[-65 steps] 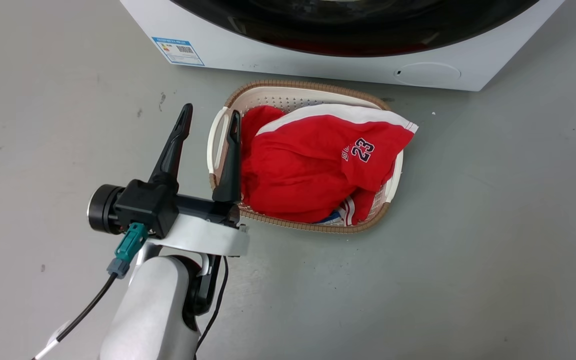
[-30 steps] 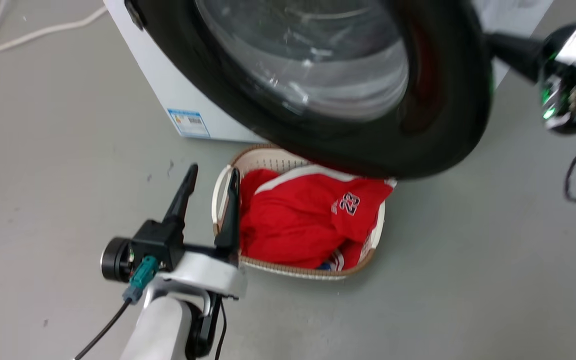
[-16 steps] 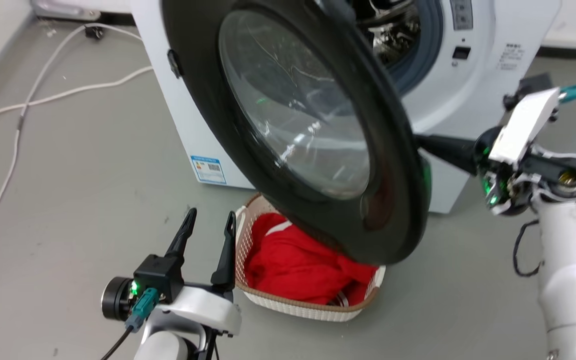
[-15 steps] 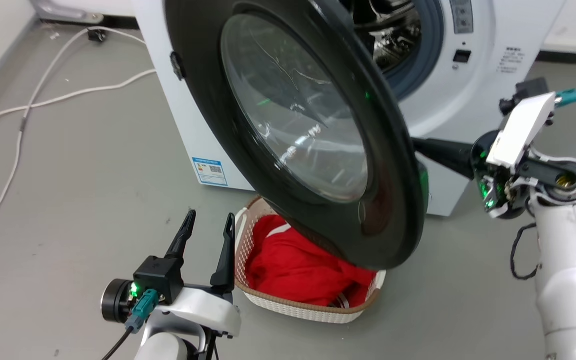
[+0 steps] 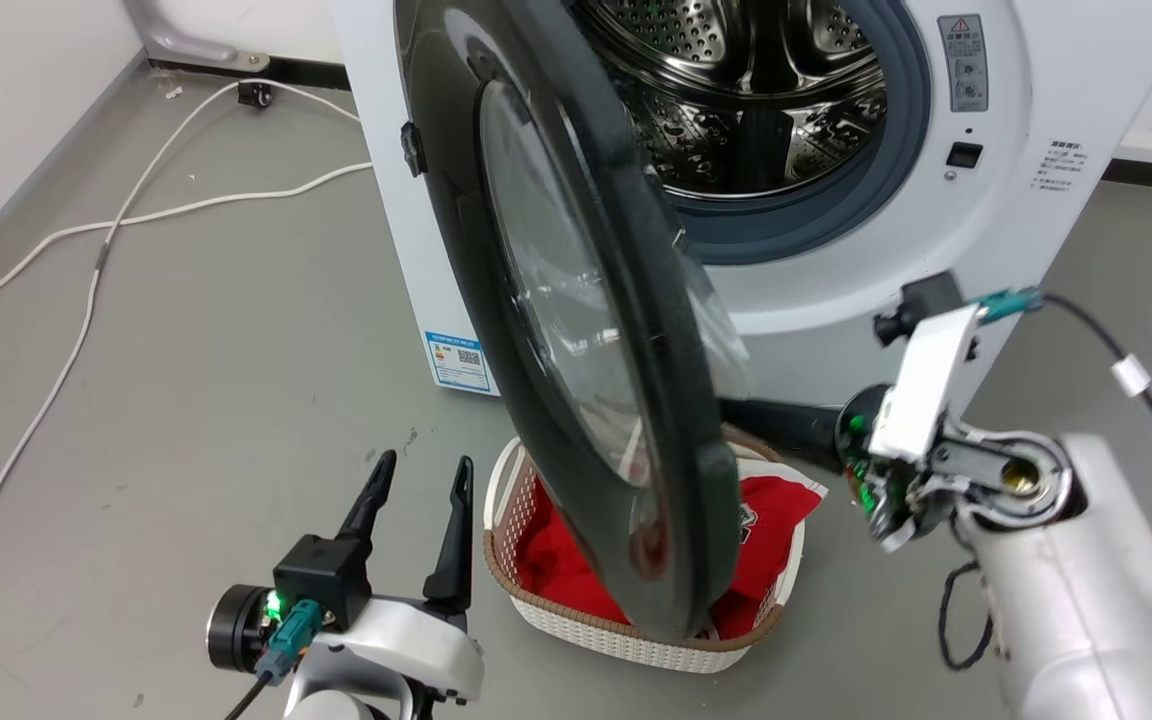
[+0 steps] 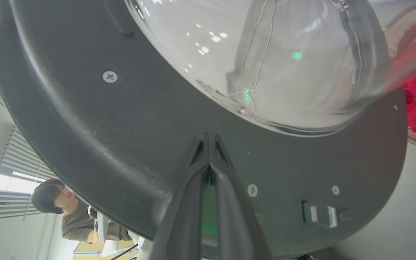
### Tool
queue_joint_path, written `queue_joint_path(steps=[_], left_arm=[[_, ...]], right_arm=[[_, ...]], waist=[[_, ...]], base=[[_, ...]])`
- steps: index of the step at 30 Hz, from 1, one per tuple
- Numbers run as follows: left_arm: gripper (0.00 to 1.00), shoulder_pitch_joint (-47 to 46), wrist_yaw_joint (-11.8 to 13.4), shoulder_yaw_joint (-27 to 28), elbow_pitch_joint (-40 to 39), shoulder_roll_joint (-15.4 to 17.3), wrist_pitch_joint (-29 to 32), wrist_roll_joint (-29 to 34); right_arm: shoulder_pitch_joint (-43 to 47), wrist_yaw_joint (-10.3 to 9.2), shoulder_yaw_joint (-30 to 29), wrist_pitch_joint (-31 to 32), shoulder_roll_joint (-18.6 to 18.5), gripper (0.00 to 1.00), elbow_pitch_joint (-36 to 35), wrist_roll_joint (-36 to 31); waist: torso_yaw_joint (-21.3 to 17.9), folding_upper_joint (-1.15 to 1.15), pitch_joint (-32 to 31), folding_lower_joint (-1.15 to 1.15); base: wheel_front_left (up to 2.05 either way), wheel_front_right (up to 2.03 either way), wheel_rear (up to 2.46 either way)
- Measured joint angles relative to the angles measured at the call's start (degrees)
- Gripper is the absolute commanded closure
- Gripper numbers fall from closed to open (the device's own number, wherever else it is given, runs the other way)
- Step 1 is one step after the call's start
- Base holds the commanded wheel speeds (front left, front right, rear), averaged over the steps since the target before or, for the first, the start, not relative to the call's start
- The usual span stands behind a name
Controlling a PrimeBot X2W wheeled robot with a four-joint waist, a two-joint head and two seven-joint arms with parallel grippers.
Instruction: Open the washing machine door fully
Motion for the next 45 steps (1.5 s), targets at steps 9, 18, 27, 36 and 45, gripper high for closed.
queue_joint_path(steps=[9, 18, 27, 36, 45], left_arm=[[0.00, 0.80, 0.19, -0.36, -0.03, 0.76, 0.55, -0.41], [0.00, 2.20, 1.03, 0.47, -0.71, 2.08, 1.07, -1.03], [0.00, 2.70, 1.59, 0.96, -1.64, 3.03, 1.52, -1.53], [0.00, 3.23, 2.19, 1.10, -1.86, 3.71, 1.75, -2.08], [0.00, 3.83, 2.69, 1.30, -1.89, 4.24, 1.96, -2.50]], right_arm=[[4.46, -0.01, 4.30, -6.75, 0.02, 1.00, -2.05, 3.94], [9.71, 0.00, 2.25, -17.59, 0.08, 1.00, -9.03, 6.32], [19.03, -0.01, -3.05, -28.76, -0.49, 1.00, -19.23, -0.15], [29.41, 0.00, -8.72, -38.33, -0.66, 0.00, -26.82, -9.26], [35.82, 0.00, -11.90, -49.75, -1.96, 0.00, -33.85, -32.37]], waist=[[-0.55, 0.00, -1.11, 0.00], [-3.79, 0.00, -2.32, 0.01], [-6.98, 0.00, -2.84, 0.01], [-8.40, 0.00, -2.89, 0.01], [-9.66, 0.00, -2.94, 0.01]], base=[[0.00, 0.00, 0.00], [0.00, 0.00, 0.00], [0.00, 0.00, 0.00], [0.00, 0.00, 0.00], [0.00, 0.00, 0.00]])
